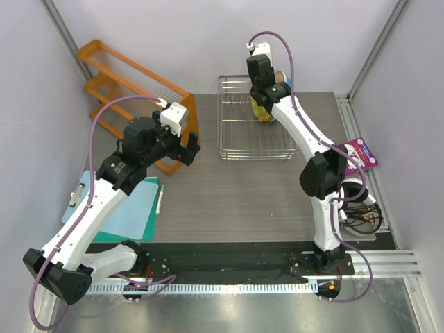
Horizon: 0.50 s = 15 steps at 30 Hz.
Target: Load the plates into the dish rack
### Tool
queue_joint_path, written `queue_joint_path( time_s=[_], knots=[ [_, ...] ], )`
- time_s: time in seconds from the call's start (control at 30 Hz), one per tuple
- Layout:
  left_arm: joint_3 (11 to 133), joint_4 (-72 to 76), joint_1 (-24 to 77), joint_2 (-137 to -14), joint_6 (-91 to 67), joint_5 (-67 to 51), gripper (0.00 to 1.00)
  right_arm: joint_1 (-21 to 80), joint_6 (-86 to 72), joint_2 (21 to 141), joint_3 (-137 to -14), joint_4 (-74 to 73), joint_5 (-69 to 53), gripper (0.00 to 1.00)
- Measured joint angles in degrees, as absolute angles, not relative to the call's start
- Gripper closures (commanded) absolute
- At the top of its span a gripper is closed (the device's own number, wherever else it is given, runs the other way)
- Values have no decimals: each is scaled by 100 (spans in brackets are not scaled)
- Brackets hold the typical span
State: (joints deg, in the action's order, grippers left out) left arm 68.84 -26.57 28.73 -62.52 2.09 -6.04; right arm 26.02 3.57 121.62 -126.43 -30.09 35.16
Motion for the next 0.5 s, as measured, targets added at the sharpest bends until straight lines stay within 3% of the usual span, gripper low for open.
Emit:
queue_joint_path(
  time_s=[0.5],
  knots=[
    [6812,-2644,2871,-6302,226,-622,1,2528,819,13183,-13458,-2366,3981,99]
  ],
)
